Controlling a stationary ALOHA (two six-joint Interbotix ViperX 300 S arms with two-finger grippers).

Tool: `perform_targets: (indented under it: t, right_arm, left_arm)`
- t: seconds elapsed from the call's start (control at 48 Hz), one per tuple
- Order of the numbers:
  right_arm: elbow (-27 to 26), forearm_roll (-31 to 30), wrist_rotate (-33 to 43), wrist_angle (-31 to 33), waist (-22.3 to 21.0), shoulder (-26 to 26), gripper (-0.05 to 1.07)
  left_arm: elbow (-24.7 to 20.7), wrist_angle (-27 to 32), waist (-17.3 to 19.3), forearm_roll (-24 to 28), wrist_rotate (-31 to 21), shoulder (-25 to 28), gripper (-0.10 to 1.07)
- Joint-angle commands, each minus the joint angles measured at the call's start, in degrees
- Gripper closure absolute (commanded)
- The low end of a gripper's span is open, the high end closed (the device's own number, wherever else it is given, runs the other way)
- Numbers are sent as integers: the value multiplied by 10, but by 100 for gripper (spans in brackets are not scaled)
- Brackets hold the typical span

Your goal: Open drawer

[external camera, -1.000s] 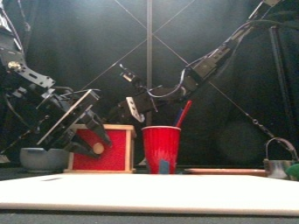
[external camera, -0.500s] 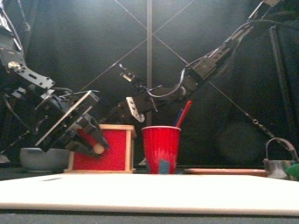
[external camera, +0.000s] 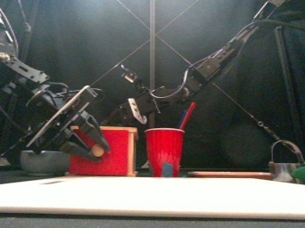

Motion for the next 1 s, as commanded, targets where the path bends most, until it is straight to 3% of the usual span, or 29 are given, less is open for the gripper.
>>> perform_targets:
  t: [0.0,0.417,0.979]
  right_arm:
    - [-4,0,-1,10,1,-12,99]
    - [-9,-1,-1,13,0,-12,99]
    - [-9,0,-1,24,1,-12,99]
  left_arm:
    - [-10,10,-26,-7,3,-4,37]
    - [-37,25,-57,-15,3,-4,37]
    - [-36,52,-80,-19,2,-2,37]
